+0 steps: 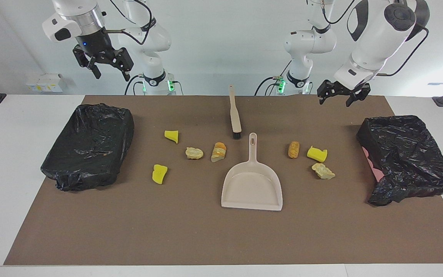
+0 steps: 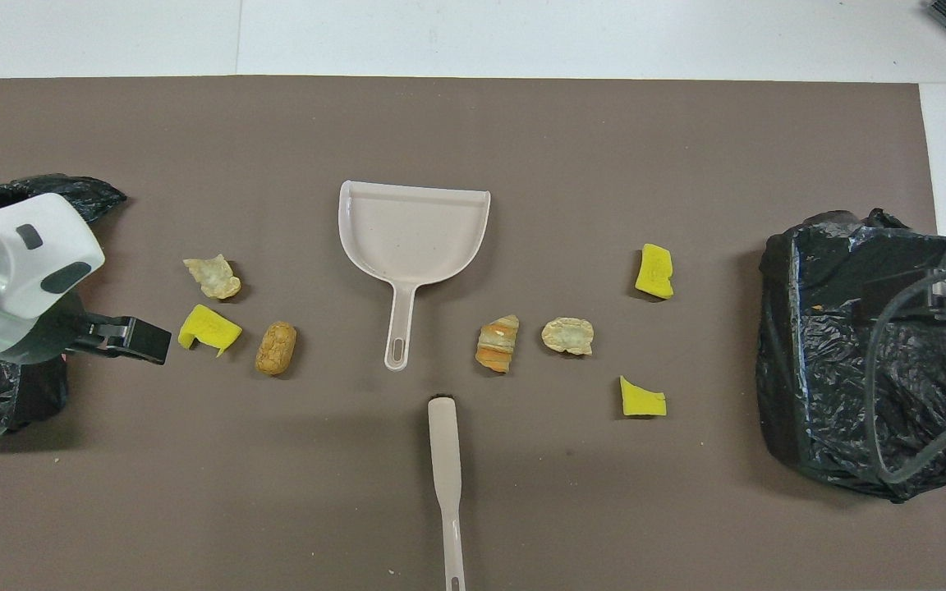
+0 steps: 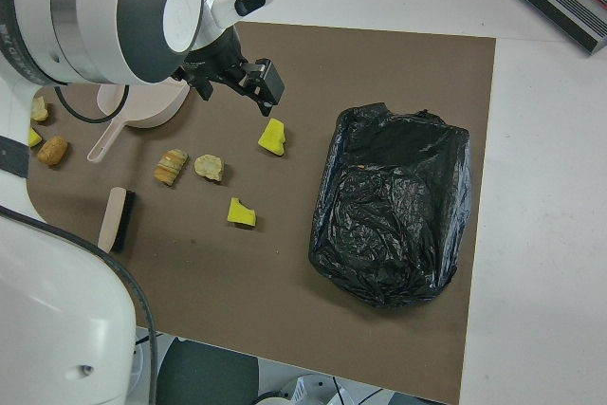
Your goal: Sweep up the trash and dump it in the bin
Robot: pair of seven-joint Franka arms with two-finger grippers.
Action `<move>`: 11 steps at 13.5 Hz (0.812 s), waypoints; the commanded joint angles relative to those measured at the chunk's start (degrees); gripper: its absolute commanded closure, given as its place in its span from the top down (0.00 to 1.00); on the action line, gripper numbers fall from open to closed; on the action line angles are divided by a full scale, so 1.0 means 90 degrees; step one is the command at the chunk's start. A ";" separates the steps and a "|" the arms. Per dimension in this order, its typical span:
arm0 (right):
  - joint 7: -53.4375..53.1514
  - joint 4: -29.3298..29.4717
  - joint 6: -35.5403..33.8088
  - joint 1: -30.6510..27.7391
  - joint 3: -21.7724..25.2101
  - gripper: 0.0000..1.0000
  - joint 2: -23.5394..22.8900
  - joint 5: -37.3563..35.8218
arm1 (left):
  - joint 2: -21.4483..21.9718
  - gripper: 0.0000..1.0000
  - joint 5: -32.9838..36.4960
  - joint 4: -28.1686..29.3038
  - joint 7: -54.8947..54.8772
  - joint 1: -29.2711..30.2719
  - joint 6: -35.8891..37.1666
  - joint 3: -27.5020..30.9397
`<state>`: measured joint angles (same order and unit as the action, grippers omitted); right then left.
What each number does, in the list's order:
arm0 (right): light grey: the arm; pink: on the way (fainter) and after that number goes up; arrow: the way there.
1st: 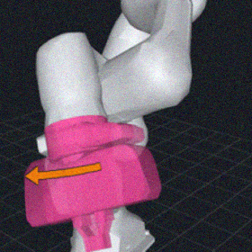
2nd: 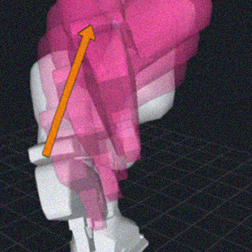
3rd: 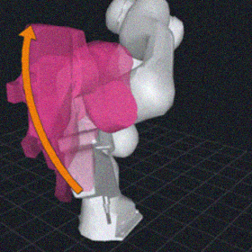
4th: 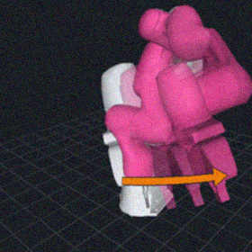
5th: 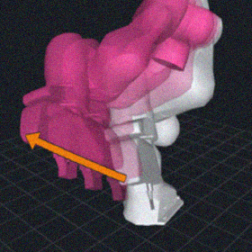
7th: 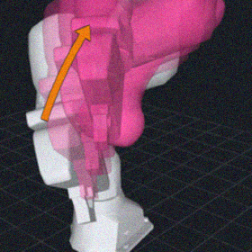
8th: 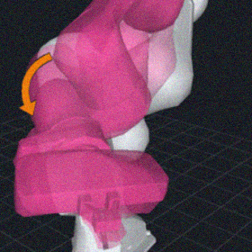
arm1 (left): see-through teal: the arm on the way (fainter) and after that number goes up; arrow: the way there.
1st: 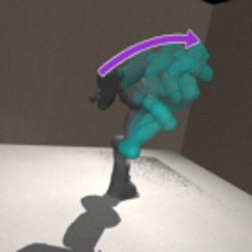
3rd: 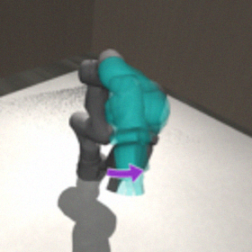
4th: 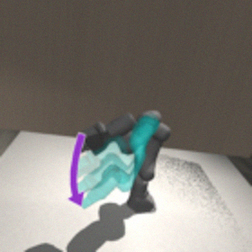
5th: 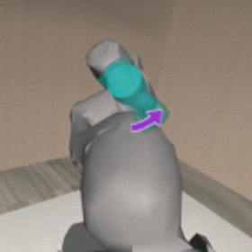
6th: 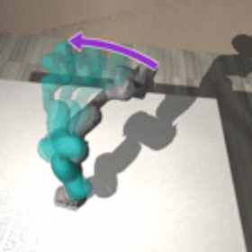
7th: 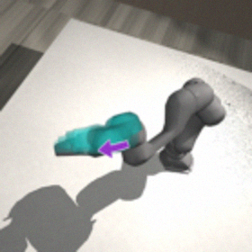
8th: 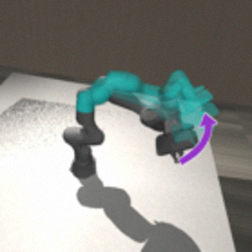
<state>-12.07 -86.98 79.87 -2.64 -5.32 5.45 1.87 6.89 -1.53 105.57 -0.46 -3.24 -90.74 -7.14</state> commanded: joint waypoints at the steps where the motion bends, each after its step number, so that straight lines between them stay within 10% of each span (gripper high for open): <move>1: 0.0188 0.0026 0.0061 -0.0087 -0.0024 1.00 0.0010 0.0016 | 0.0463 1.00 -0.0045 0.0797 0.0100 -0.0264 -0.0609 0.0100; 11: 0.0188 0.0026 0.0052 -0.0078 -0.0024 1.00 0.0010 0.0016 | 0.0748 1.00 -0.0415 0.1453 0.1611 -0.1375 -0.1225 0.0100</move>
<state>-12.07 -86.98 79.87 -2.64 -5.32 5.45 1.87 11.87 -4.17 115.21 10.48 -12.13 -98.37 -7.23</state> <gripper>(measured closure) 0.000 0.000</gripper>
